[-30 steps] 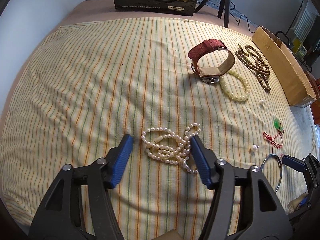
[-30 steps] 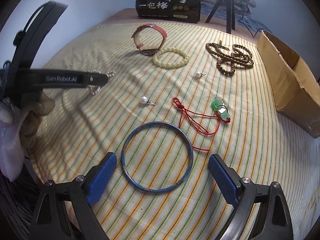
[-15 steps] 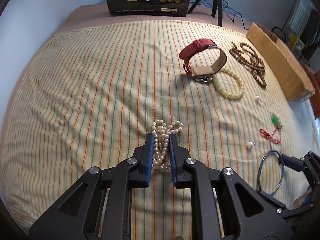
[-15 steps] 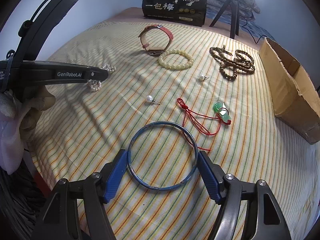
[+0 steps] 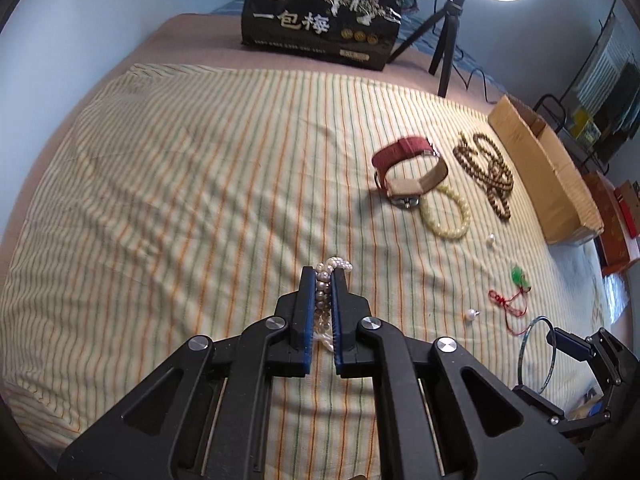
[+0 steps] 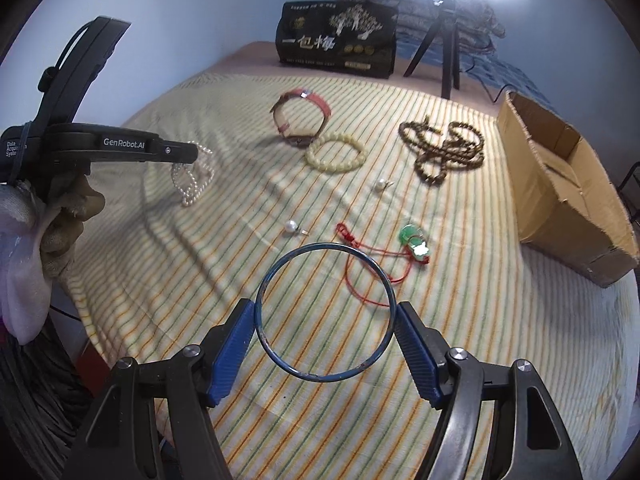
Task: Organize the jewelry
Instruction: 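Carry pearls and bangle into the cardboard box and open both tools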
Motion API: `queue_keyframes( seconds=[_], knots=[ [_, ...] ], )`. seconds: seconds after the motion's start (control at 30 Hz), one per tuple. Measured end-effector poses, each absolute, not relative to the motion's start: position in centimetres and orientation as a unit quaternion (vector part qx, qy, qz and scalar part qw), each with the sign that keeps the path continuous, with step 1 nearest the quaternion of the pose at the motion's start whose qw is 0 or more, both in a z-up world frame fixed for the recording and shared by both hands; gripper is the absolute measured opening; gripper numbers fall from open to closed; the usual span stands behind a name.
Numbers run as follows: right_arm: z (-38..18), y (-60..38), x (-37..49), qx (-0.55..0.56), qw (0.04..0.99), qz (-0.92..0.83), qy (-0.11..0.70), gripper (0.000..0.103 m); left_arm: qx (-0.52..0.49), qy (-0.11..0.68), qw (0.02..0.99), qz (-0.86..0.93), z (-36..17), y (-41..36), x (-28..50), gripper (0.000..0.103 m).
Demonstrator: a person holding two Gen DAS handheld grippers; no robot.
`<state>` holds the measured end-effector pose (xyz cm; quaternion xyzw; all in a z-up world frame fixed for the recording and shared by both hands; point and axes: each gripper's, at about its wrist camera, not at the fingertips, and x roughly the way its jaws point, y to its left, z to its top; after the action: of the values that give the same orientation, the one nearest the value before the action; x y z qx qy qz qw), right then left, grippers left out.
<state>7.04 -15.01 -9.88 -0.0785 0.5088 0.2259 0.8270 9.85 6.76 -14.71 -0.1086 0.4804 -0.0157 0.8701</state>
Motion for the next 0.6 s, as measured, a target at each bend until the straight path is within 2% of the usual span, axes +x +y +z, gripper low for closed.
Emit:
queue_keyframes(
  seconds=[0.6],
  knots=[
    [-4.9, -20.6, 9.5, -0.042, 0.872, 0.167, 0.458, 0.073, -0.119, 0.408, 0.902, -0.078, -7.3, 3.2, 8.6, 0.005]
  ],
)
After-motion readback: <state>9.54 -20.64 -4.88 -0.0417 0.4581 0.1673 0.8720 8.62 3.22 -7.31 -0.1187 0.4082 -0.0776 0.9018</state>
